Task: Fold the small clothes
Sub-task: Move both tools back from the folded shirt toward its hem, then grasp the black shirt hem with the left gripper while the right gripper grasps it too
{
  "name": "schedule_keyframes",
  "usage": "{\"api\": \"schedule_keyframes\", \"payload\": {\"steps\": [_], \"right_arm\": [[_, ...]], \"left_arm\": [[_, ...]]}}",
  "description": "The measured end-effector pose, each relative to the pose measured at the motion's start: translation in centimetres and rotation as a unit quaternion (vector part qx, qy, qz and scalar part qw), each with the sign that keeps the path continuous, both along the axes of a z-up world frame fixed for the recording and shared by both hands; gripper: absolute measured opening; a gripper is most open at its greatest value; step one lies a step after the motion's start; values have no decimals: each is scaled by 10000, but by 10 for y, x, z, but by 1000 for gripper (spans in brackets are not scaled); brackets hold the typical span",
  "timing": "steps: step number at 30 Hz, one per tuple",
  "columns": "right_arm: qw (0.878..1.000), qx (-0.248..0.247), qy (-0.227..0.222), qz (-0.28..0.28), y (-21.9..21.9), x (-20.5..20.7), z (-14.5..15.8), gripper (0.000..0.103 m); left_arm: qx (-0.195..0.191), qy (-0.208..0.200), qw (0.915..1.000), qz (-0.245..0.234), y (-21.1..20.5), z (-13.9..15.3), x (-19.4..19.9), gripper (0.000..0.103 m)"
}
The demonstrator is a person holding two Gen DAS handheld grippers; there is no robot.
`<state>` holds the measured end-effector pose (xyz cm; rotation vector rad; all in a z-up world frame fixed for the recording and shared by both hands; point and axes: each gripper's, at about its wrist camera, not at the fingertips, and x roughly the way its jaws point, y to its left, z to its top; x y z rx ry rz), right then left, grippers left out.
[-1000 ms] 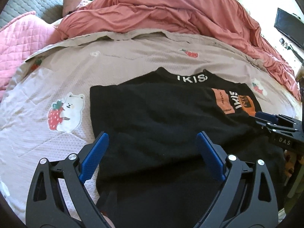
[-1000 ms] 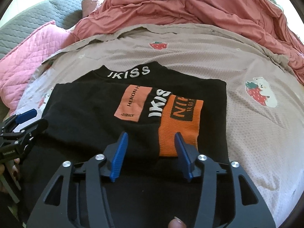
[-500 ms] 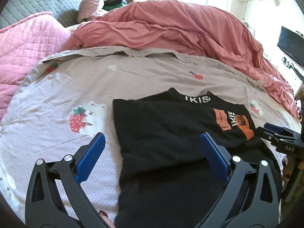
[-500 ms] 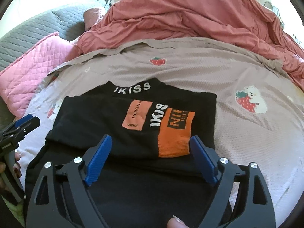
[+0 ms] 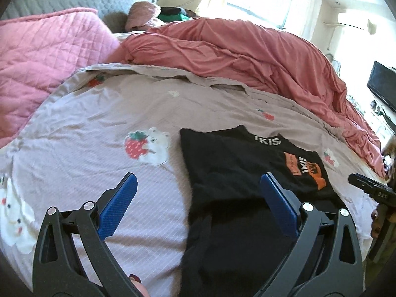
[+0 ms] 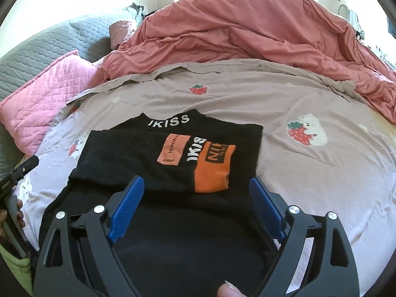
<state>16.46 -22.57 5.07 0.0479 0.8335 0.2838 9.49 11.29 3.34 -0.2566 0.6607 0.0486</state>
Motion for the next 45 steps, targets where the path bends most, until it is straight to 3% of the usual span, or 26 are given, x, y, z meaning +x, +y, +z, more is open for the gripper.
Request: {"api": "schedule_keyframes", "payload": {"steps": [23,39,45], "right_arm": [[9997,62,164,-178,-59,-73,6,86],[9962,-51,870,79,-62,-125,-37,86],[9949,-43,995,136,-60,-135,-45,81]], "left_arm": [[-162,240,9996,-9,-2,0,-71,93],[-390,1008,9941,-72,-5,-29,-112,93],[-243,1149,9929,-182,-15,-37,-123,93]]}}
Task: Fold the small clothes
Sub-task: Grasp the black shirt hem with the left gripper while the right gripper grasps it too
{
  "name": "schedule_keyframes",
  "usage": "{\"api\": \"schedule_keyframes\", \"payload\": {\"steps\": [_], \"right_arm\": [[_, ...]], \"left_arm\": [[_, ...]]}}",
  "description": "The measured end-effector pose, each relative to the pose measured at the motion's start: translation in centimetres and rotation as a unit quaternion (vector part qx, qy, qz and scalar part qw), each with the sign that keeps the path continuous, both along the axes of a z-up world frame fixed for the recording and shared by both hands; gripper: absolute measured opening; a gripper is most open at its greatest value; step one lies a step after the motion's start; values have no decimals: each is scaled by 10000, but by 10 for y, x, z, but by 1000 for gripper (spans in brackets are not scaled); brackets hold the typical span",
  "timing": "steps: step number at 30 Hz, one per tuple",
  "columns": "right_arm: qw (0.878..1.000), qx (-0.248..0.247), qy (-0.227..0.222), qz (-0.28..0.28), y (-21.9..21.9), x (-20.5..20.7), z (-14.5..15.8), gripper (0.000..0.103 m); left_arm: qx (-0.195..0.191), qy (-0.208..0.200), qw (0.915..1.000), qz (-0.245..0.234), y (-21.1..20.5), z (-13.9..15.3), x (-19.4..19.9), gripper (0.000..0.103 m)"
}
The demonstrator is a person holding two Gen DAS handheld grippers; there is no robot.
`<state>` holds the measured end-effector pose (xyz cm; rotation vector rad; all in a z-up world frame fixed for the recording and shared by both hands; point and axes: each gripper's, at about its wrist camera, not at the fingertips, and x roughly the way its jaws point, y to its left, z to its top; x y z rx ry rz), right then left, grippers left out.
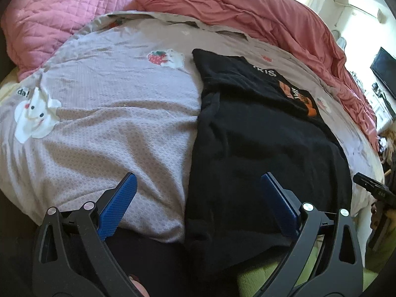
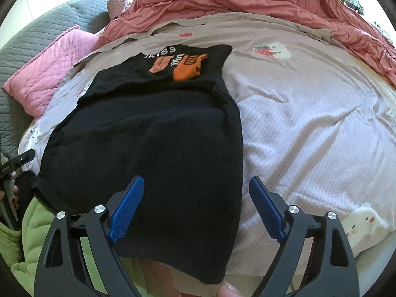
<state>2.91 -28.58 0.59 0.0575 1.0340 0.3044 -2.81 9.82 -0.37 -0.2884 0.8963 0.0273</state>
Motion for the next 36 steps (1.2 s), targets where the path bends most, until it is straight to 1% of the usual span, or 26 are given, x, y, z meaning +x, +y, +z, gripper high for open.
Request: {"api": "schedule_keyframes", "payload": {"steps": [2,3,4,6,7,8,9,10,11,12,16,17,18,21,23,25,26,27,28,30,31,33,35,36], "right_arm": [[10000,-6,53,44,0,-3,-4,80],[9999,-18,90,64,0,-6,-6,79],[9999,-24,118,83,0,-8,-8,75],[9998,-32,159,97,-2,-11,-11,71],[9998,-23,163,90,-3,-12,-12,71],[9998,-8,169,81,-4,-12,-12,71],[9998,-2,166,75,-6,-13,-12,70],[9998,-10,166,90,-6,-13,-13,63],[9998,-54,170,122,-6,-14,-13,58],[9998,-86,156,135,-6,-14,-13,56],[9997,-71,155,153,-9,-15,-16,56],[9997,-82,169,157,-10,-15,-17,56],[9997,-88,181,149,-10,-15,-18,56],[9996,-83,252,129,-13,-17,-22,56],[9994,-80,290,141,-13,-18,-25,53],[9994,-100,293,173,-12,-18,-28,48],[9994,-120,284,182,-12,-18,-28,47],[9994,-110,287,172,-12,-17,-29,47],[9994,-66,291,150,-14,-17,-30,47],[9996,-2,271,117,-16,-15,-30,47],[9996,14,271,114,-17,-14,-30,47],[9996,15,253,134,-16,-14,-33,46],[9996,-30,191,198,-13,-14,-32,34],[9995,25,161,264,-13,-14,-29,21]], "left_arm": [[80,48,9999,-43,-4,-1,0,92],[114,73,9999,-67,-6,-3,0,86],[134,101,9998,-103,-8,-4,0,84],[131,157,9996,-198,-12,-7,1,70],[126,187,9995,-219,-13,-8,1,66],[106,217,9994,-251,-15,-10,1,56],[74,240,9993,-294,-17,-12,0,43],[54,241,9992,-324,-18,-13,-1,37],[33,251,9990,-369,-20,-14,-1,32],[26,273,9989,-385,-21,-15,-1,32],[-31,406,9989,-253,-16,-19,1,32],[-39,435,9987,-255,-16,-20,2,34],[-33,462,9986,-254,-16,-20,3,39],[-55,553,9982,-231,-15,-23,4,43],[-89,579,9980,-252,-15,-24,5,44],[-120,624,9974,-325,-16,-26,6,44],[-120,635,9972,-367,-17,-26,6,42],[-94,639,9972,-374,-18,-26,6,36],[-77,642,9972,-372,-19,-26,6,33],[-78,634,9972,-390,-20,-27,5,16],[-91,625,9972,-402,-20,-27,5,13],[-139,649,9968,-443,-20,-28,6,12],[-158,719,9962,-465,-20,-29,8,12],[-125,774,9958,-472,-21,-31,10,12]]}}
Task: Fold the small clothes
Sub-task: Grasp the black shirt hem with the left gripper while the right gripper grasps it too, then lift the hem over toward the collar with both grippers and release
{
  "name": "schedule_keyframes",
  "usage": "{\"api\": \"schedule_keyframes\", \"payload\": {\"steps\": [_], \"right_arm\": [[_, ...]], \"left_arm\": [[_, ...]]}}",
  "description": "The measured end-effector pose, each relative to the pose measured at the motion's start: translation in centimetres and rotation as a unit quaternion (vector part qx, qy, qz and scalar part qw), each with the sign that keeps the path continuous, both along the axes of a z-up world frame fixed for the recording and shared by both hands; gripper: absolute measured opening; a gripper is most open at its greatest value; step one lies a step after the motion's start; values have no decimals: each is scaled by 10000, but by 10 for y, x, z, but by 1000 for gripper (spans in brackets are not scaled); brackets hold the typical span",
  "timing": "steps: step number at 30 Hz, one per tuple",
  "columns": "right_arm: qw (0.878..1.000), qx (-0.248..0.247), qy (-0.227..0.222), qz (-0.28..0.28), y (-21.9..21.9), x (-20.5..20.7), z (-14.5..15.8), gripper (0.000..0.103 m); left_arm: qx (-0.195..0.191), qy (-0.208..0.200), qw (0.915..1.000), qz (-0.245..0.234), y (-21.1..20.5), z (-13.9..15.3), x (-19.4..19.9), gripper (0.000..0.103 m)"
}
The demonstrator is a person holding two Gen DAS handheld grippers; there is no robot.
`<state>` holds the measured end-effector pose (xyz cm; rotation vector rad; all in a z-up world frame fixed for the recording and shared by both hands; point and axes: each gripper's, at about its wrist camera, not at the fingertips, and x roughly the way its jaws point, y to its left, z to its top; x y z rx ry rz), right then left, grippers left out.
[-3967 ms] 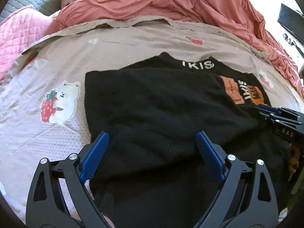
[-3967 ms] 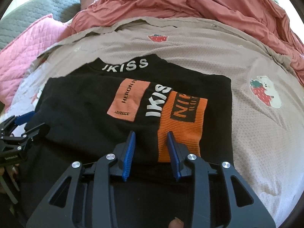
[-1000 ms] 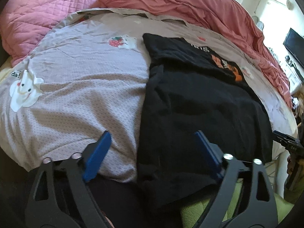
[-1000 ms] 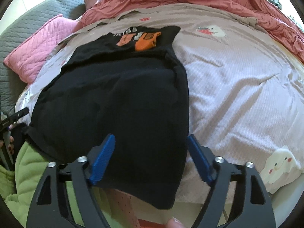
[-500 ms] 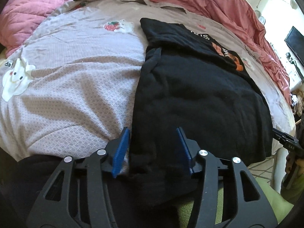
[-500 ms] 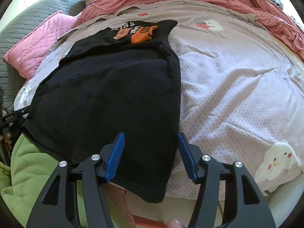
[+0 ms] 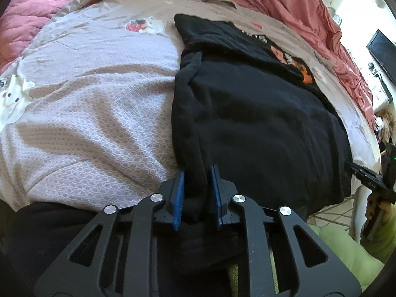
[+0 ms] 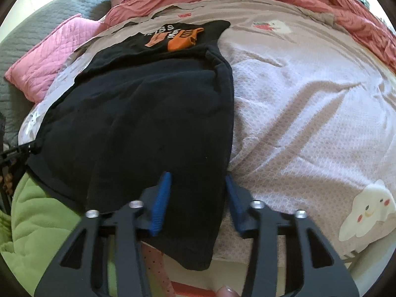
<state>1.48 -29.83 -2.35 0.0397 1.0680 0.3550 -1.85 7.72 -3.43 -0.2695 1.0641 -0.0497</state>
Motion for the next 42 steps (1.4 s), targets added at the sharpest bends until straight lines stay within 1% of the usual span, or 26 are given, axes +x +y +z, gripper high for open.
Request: {"api": "schedule_keyframes", "payload": {"steps": [1,2,3,4,6,11,15,16,20,25,29,33,35,38,41,42], "right_arm": [[10000,62,-5,51,0,0,2,9],[9999,103,-9,88,0,0,4,9],[9998,125,-29,121,0,-1,8,9],[9997,169,-58,154,0,-1,11,9],[9991,313,-166,221,-1,-2,20,8],[9946,844,-548,236,-12,7,47,8],[9892,1137,-915,146,-22,29,72,8],[9884,1158,-977,133,-23,33,76,8],[9847,1224,-1242,16,-25,61,87,8],[9811,1300,-1420,-189,-26,104,93,8],[9811,1296,-1409,-286,-22,138,90,8],[9857,1010,-1284,-412,-14,174,74,8],[9878,918,-1143,-526,-11,191,62,8],[9895,839,-989,-636,-10,207,48,8],[9918,712,-755,-741,-7,222,31,8],[9925,633,-679,-789,-5,226,24,8]], "left_arm": [[53,28,10000,-8,-1,-1,1,12],[128,43,9999,-22,-3,0,1,12],[243,35,9997,-35,-6,0,1,8],[292,13,9996,-55,-7,1,1,5],[311,-85,9995,-60,-8,4,0,4],[-25,-461,9989,26,3,21,-3,4],[-328,-706,9969,74,8,42,6,4],[-415,-790,9960,93,10,50,12,4],[-557,-966,9935,247,16,71,38,4],[-562,-1003,9923,463,28,88,83,4],[-604,-967,9915,619,35,87,123,4],[-688,-859,9907,795,45,72,161,4],[-765,-807,9900,871,50,63,174,4],[-856,-746,9889,961,56,50,191,4],[-844,-753,9887,984,59,37,202,4],[-842,-762,9886,986,60,32,203,6]]}}
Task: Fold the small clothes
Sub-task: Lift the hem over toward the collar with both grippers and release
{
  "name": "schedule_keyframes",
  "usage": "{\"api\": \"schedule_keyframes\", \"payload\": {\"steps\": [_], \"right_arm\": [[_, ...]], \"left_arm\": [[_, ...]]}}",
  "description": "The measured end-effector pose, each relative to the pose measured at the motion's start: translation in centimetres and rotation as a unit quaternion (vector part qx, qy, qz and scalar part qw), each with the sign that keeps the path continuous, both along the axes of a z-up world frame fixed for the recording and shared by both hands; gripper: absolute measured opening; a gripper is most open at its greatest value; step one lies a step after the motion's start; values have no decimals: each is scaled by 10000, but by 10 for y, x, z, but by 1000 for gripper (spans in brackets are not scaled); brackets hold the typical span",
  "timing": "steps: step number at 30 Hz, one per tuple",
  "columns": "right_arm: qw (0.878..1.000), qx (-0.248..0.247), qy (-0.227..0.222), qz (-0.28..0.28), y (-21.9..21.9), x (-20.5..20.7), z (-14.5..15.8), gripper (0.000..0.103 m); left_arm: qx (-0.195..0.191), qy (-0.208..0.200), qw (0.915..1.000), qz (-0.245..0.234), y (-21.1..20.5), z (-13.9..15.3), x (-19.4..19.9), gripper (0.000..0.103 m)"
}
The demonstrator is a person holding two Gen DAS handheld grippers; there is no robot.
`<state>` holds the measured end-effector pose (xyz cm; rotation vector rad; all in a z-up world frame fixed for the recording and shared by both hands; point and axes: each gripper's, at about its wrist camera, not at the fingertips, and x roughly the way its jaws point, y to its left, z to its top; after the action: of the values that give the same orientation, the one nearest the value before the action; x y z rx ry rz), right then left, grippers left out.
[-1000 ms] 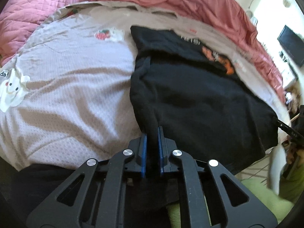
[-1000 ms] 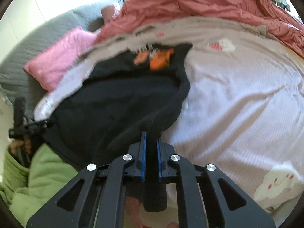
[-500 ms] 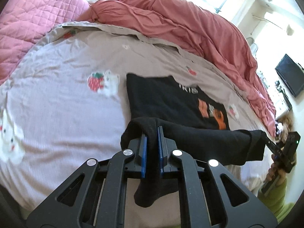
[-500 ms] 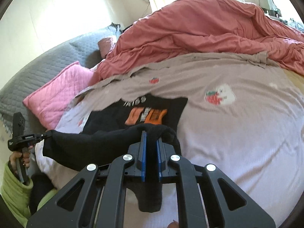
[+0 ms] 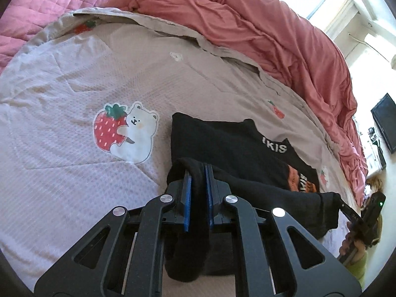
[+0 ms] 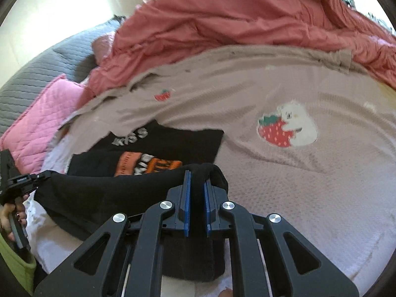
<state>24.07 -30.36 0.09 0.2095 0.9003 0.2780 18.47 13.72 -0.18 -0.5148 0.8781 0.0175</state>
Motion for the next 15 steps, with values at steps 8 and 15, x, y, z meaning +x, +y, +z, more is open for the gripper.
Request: {"api": "schedule_keyframes", "payload": {"steps": [8,15], "right_arm": [[9997,-183,-116,-140,2,-14,6,35],[9941,-674,-792,301,21,-74,42,64]], "left_arm": [[-298,-492,9982,190,21,-4,-29,33],[-262,-955,9950,93,7,20,-73,55]]}}
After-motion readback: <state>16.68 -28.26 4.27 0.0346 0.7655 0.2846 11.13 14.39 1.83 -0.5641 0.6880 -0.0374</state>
